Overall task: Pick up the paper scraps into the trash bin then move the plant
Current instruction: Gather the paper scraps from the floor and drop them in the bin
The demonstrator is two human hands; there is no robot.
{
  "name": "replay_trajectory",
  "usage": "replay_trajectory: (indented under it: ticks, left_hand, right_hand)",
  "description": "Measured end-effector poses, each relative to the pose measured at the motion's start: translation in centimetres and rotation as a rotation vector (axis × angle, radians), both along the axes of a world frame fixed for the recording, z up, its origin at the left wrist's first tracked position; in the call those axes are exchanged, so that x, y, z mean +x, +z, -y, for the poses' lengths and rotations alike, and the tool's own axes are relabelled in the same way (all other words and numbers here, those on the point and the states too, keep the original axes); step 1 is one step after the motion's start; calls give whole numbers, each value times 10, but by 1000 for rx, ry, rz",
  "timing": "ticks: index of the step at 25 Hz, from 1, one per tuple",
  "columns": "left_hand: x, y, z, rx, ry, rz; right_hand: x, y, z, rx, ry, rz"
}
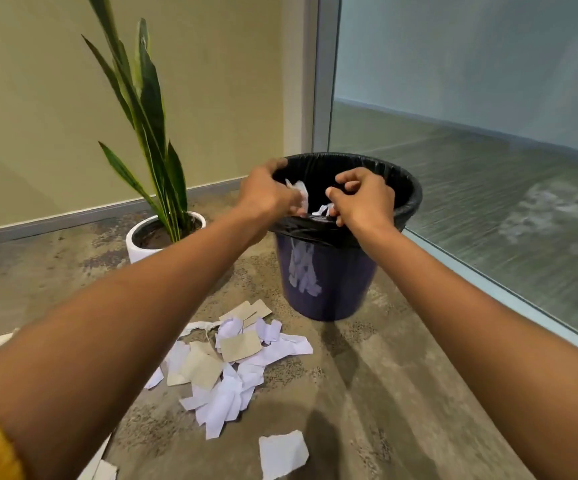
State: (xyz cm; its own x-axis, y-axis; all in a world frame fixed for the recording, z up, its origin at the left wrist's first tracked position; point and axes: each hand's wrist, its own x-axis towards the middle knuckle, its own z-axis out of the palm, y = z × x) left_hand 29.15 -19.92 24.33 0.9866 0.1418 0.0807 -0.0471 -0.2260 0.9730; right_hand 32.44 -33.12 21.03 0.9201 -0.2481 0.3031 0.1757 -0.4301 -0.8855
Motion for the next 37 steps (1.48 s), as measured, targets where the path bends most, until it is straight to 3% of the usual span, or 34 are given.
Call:
replay_trajectory:
  ticks: [5,11,15,21,23,27,32,37]
  left_hand:
    - [-5,-8,-7,80,28,18]
    - [-31,-42,-46,319,32,-65]
    - [-45,-77,-71,549,-50,-158]
    - [-67,-140,-95,1020,-289,-353]
    - [-78,-169,-93,1135,-372,-449]
    - [-95,-216,-93,1213,-398,-589]
    - [-98,-238,-98,1212,-297,-622]
    - [-98,-250,-94,1244,-330,-549]
  right_hand:
    - [-13,-1,0,-77,45,75]
    - [-39,-30,-21,-228,335,156]
    - [-61,-75,-32,-420,557,-49]
    - [-97,-156,-47,-1071,985,-595]
    - [-113,-180,-47,-1116,1043,-614]
    - [-135,-209,-51,-1210,1001,-492]
    - [-117,-212,-58,-1174,908,-576]
    - [-94,-203,-68,-1068,691,-411]
